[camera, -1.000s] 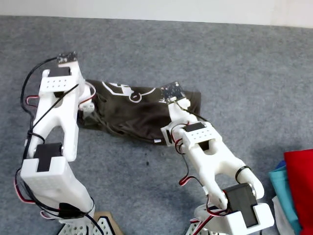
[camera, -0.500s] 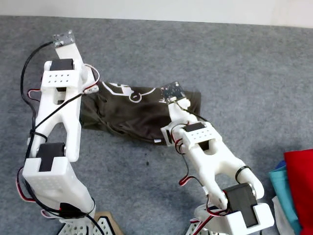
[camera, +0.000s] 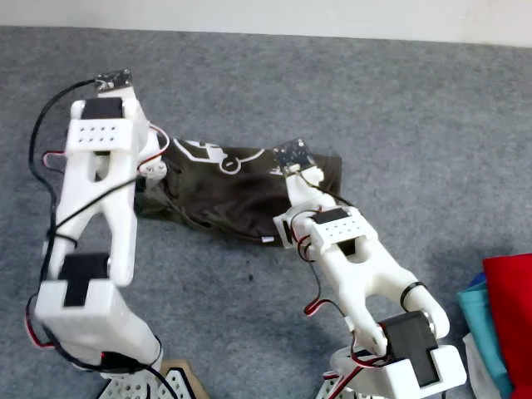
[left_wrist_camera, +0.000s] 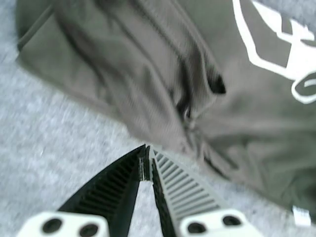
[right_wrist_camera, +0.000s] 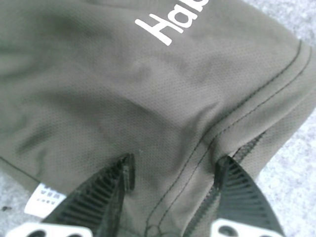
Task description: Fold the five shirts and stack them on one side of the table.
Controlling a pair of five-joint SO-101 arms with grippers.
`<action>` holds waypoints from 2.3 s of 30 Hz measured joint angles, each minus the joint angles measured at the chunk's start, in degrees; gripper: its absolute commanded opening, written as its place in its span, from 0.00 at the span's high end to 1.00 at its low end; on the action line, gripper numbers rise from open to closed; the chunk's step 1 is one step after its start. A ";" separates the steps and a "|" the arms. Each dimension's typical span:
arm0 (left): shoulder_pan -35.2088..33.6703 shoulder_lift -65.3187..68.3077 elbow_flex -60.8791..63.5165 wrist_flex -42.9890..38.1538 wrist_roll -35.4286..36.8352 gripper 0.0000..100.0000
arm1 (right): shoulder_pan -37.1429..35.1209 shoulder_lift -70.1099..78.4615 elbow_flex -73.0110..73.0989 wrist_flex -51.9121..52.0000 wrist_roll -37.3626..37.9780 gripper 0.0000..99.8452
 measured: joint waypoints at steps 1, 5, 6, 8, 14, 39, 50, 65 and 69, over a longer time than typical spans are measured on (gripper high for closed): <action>0.09 -1.76 1.85 0.09 -0.35 0.99 | 0.00 0.00 0.00 0.00 0.00 0.74; 0.70 -6.07 13.10 -5.63 -2.99 0.99 | 0.00 0.00 0.00 0.00 0.00 0.74; 0.70 -6.24 16.18 -8.79 -3.16 0.99 | 0.00 0.00 0.00 0.00 0.00 0.74; 0.53 -6.24 21.45 -14.68 -3.60 0.99 | 0.00 0.00 0.00 0.00 0.00 0.74; 0.53 -6.24 26.11 -20.57 -6.33 0.99 | 0.00 0.00 0.00 0.00 0.00 0.74; 0.00 10.37 4.57 -20.92 -3.25 0.99 | 0.00 0.00 0.00 0.00 0.00 0.74; -0.09 10.55 3.08 -30.24 -0.70 0.99 | 0.00 0.00 0.00 0.00 0.00 0.74; 0.00 13.63 -0.79 -25.05 -0.79 0.99 | 0.00 -0.35 0.00 0.00 0.00 0.74; 0.00 13.63 -0.79 -21.54 -0.88 0.99 | 2.99 -5.98 1.05 0.00 -0.26 0.74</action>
